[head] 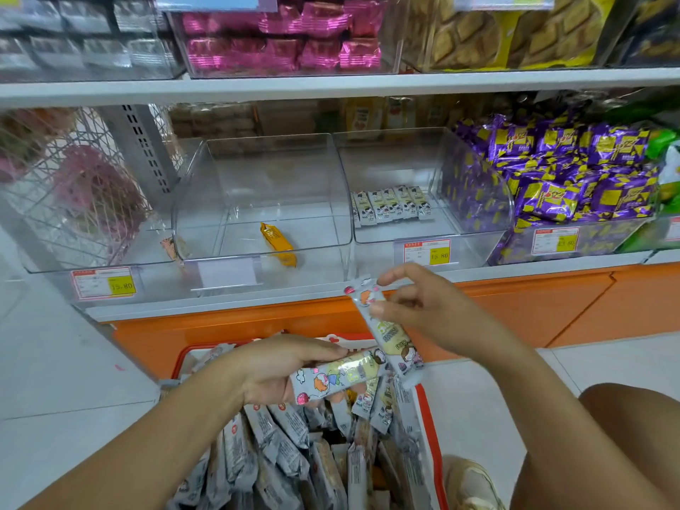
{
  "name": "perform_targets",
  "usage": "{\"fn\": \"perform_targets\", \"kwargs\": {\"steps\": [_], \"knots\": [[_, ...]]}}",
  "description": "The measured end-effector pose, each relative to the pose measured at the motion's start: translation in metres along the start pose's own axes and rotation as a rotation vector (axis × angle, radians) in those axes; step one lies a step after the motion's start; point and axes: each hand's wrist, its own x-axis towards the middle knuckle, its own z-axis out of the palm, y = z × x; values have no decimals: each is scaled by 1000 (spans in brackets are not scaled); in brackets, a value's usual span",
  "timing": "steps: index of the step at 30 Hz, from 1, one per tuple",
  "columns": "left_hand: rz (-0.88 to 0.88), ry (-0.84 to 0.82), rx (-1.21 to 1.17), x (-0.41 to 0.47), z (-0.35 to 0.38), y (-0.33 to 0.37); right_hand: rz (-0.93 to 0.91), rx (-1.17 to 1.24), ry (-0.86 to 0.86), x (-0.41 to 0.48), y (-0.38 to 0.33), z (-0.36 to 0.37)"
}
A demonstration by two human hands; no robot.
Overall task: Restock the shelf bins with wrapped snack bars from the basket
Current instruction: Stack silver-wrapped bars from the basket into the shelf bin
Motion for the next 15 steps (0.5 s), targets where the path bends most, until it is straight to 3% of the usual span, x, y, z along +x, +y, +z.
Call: {"fn": "perform_targets", "kwargs": {"steps": [8,12,15], "knots": [[-35,-75,145,-15,3,12,-69,-391,-367,27,-35,-10],[-50,-112,236,-16,1,12,-85,-319,-393,28,-26,-2],[-35,-124,118,-12,4,12,-74,-310,-361,29,-21,6]]}}
